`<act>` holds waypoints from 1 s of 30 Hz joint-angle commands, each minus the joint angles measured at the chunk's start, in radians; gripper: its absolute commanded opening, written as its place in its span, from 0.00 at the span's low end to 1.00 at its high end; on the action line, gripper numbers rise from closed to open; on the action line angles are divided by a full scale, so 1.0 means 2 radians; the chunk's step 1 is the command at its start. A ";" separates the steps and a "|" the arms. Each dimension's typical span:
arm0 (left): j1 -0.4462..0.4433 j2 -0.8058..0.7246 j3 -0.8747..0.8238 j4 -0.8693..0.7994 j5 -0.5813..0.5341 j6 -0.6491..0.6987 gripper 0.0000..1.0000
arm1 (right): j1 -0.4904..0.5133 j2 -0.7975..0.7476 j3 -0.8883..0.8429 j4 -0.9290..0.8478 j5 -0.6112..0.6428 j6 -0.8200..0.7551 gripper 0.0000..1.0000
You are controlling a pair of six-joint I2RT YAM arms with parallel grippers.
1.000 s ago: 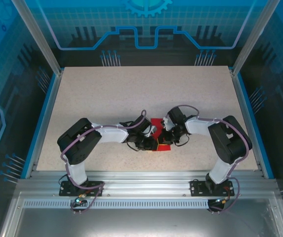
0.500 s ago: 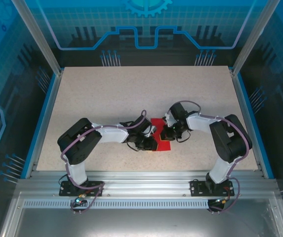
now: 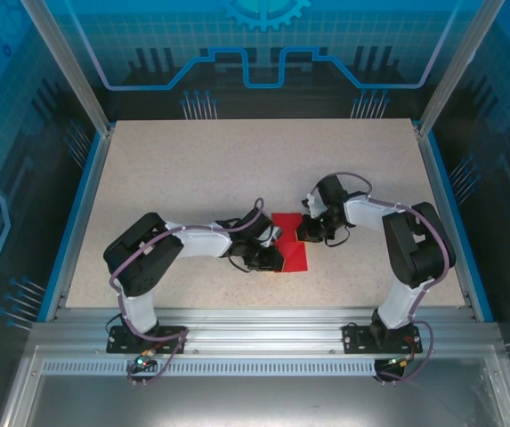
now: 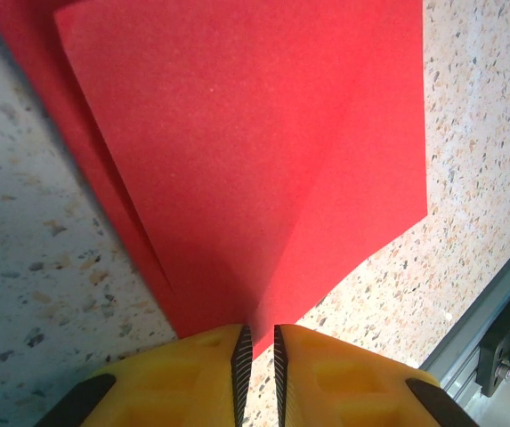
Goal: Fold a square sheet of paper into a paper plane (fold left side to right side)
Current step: Fold the triangle a second time at the center of the table.
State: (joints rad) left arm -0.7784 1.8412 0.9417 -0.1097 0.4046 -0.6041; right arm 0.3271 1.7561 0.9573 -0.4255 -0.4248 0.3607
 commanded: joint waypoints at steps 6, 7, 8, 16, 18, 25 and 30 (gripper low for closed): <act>-0.003 0.023 -0.005 -0.069 -0.034 -0.004 0.21 | 0.014 -0.078 -0.031 -0.041 -0.004 0.002 0.05; -0.003 0.021 -0.006 -0.069 -0.034 -0.004 0.21 | 0.014 -0.087 -0.036 -0.039 -0.004 0.005 0.05; -0.003 0.021 -0.006 -0.070 -0.035 -0.003 0.21 | 0.014 -0.092 -0.047 -0.037 -0.004 0.008 0.05; -0.003 0.018 -0.005 -0.072 -0.039 -0.003 0.21 | 0.026 -0.126 -0.064 -0.056 0.026 0.005 0.05; -0.003 0.017 -0.005 -0.074 -0.040 -0.002 0.21 | 0.026 -0.135 -0.060 -0.061 0.020 0.001 0.06; -0.003 0.017 -0.005 -0.074 -0.040 -0.002 0.21 | 0.002 -0.164 -0.014 -0.109 0.037 -0.036 0.10; -0.004 0.015 -0.006 -0.072 -0.043 -0.003 0.21 | 0.042 -0.159 -0.052 -0.080 -0.007 -0.022 0.10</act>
State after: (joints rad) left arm -0.7818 1.8412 0.9527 -0.1295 0.3893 -0.6041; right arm 0.3679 1.4303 0.8978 -0.5854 -0.3717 0.3134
